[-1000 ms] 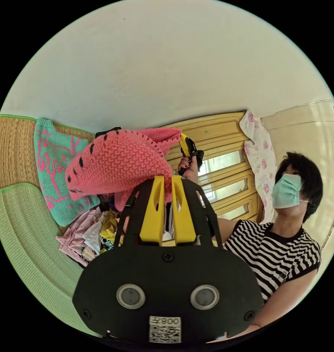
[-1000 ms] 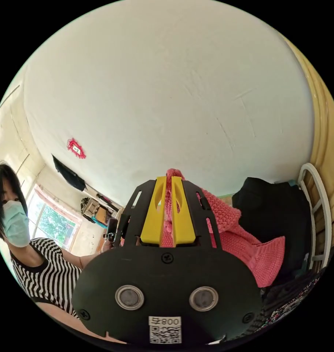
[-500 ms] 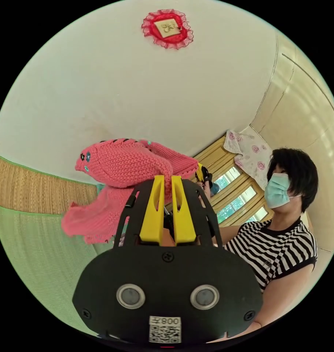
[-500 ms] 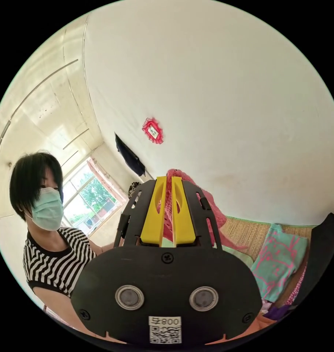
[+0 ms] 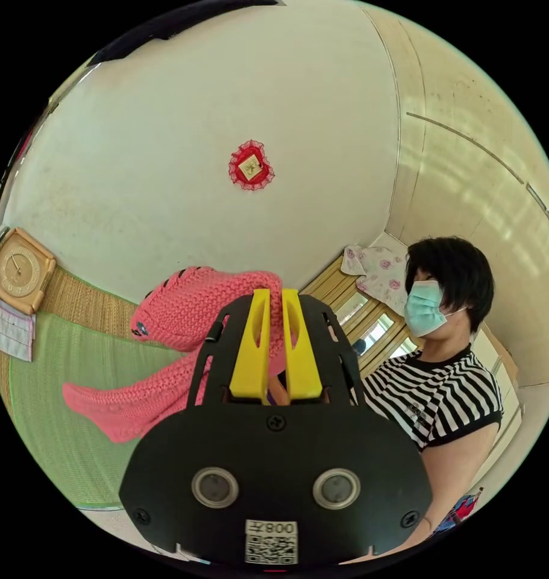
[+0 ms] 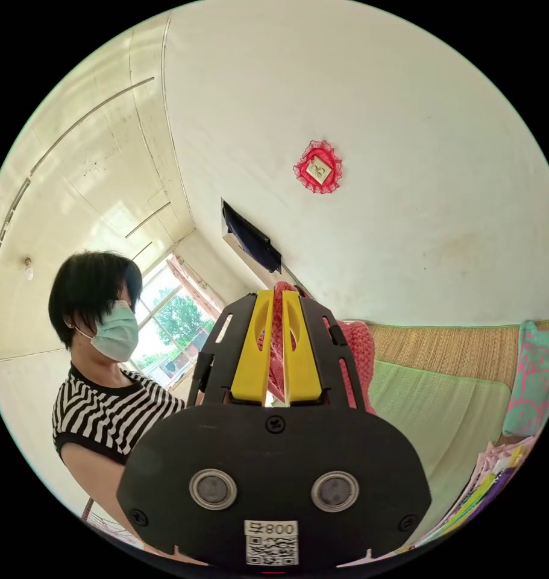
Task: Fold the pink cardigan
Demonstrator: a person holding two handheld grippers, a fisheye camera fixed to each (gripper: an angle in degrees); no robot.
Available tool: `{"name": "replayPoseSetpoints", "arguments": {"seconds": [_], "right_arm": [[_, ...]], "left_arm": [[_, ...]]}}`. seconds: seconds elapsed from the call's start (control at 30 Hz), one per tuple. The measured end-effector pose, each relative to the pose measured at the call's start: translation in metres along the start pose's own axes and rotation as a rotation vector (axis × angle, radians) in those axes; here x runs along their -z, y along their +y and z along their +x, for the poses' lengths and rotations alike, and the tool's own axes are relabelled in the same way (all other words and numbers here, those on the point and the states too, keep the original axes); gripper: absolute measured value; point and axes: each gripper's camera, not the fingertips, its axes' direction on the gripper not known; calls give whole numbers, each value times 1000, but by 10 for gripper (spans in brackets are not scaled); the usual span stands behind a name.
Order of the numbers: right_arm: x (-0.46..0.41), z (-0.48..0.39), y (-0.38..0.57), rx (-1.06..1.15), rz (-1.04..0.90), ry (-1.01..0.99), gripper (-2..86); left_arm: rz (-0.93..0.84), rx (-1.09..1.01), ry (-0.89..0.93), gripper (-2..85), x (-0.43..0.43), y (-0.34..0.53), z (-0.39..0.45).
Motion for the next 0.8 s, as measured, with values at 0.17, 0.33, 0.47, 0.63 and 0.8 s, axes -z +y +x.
{"name": "replayPoseSetpoints", "arguments": {"seconds": [0.17,0.33,0.47,0.63,0.8], "right_arm": [[-34,-66,29,-28,28,39,18],[-71,-96,28,-68,26,126,17],[-105,-62,9,-146,-4,234,15],[-176,66,-25,-356,-122,376,8],[-232,133,0,-536,-285,473,8]], "left_arm": [[-31,-33,10,30,87,2,-3],[-61,-21,8,35,119,-6,-35],[-109,43,-67,44,117,-19,-95],[-219,283,-303,71,94,-32,-221],[-83,589,-370,79,106,16,-308]]}}
